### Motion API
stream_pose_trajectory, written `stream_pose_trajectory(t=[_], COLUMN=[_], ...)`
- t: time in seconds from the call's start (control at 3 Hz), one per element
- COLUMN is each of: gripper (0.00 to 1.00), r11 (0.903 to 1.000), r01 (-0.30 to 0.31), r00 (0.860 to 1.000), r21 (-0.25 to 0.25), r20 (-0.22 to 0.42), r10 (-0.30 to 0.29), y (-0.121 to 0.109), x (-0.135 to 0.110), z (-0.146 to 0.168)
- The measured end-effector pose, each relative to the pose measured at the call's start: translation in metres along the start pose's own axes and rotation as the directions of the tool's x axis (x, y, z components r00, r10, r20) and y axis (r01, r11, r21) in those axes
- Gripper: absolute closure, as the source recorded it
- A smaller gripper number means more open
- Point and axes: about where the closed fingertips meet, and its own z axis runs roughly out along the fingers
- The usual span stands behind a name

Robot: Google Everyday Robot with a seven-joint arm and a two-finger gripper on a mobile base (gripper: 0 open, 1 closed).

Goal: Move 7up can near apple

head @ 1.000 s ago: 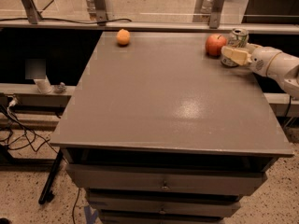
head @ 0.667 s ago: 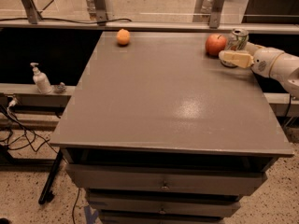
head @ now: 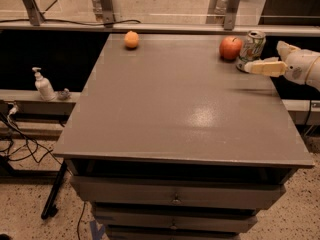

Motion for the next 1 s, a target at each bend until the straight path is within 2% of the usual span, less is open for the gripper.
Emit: stream_pose_trajectory(t=[0.33, 0.67, 1.0], gripper=[0.00, 0.00, 0.00], r11=[0.9956, 0.9768, 0.9451], r01=[0.090, 0.211, 0.326], r00=[0.996, 0.977, 0.944], r21=[-0.025, -0.034, 0.022], r20=[-0.001, 0.006, 0.035], r10=[-0.091, -0.211, -0.327], y=[0.019, 0.045, 0.076], x=[-0.024, -0.070, -0.132], z=[-0.049, -0.104, -0.153])
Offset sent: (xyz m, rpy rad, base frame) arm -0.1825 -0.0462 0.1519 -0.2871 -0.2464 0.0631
